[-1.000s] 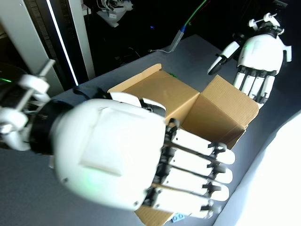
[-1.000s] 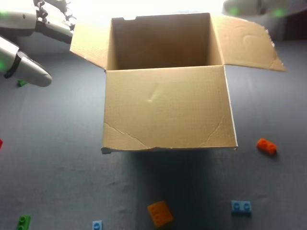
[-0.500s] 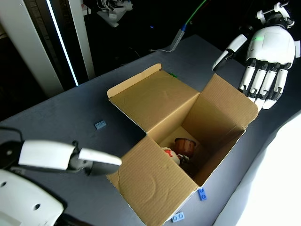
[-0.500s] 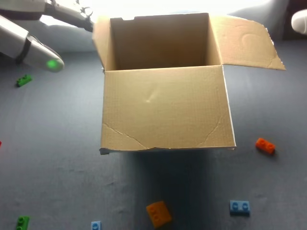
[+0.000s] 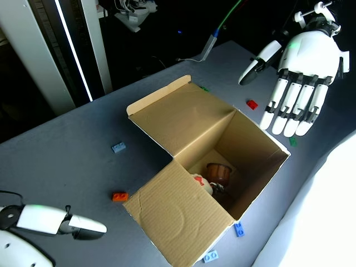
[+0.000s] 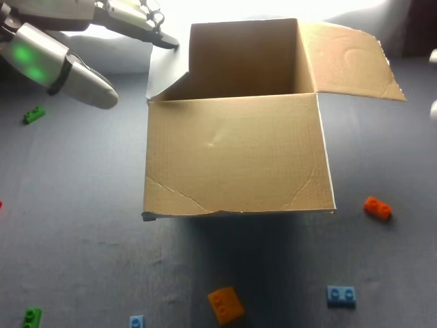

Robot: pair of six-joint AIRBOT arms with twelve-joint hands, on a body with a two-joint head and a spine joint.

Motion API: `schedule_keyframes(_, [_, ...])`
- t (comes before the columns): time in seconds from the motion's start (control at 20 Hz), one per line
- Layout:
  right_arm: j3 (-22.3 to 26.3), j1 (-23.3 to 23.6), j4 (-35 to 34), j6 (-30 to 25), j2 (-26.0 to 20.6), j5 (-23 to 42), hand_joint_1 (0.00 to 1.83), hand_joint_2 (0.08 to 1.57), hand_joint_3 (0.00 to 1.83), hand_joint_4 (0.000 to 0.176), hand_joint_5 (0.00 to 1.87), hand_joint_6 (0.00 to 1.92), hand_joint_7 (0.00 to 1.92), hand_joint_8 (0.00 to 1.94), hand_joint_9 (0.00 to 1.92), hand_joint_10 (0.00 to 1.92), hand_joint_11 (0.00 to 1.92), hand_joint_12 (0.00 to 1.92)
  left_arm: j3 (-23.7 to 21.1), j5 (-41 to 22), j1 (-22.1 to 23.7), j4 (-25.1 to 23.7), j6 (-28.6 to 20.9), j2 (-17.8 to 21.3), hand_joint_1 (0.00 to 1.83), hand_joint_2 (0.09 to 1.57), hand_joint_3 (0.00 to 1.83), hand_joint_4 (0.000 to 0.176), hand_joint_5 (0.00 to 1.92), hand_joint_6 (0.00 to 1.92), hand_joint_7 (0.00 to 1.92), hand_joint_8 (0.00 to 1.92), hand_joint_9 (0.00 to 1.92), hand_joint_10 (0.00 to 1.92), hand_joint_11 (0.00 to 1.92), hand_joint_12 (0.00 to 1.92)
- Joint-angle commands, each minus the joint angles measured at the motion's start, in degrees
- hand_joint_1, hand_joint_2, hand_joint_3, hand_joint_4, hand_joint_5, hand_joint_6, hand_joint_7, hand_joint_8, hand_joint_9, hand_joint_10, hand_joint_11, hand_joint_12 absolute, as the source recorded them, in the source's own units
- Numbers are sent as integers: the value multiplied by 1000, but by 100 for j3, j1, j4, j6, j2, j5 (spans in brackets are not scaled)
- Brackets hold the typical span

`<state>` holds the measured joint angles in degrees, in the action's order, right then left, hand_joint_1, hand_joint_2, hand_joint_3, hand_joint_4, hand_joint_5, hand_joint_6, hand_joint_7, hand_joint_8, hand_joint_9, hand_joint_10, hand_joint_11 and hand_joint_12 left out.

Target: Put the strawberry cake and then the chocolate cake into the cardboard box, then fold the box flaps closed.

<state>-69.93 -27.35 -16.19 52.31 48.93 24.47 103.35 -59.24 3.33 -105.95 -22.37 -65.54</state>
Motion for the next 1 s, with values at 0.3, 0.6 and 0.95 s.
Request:
schedule_keyframes(0.3, [-97, -543, 1599, -31, 279, 997, 167, 1151, 0, 0, 235, 5, 232, 4, 248, 10, 0, 844, -323, 171, -53, 346, 28, 64, 0, 1096, 0, 12, 235, 3, 301, 7, 312, 12, 0, 925])
schedule_keyframes(0.6, [-198, -681, 1855, 350, 758, 1453, 172, 1152, 0, 0, 237, 4, 229, 2, 244, 7, 0, 798, -607, 250, -198, 244, 154, 91, 0, 1083, 0, 6, 259, 8, 290, 1, 282, 2, 0, 929])
schedule_keyframes(0.95, [-211, -243, 1853, 373, 741, 1735, 157, 1149, 0, 0, 226, 0, 222, 4, 248, 6, 0, 809, -794, 344, -409, 171, 262, 106, 0, 1089, 0, 1, 263, 5, 281, 2, 291, 5, 0, 927])
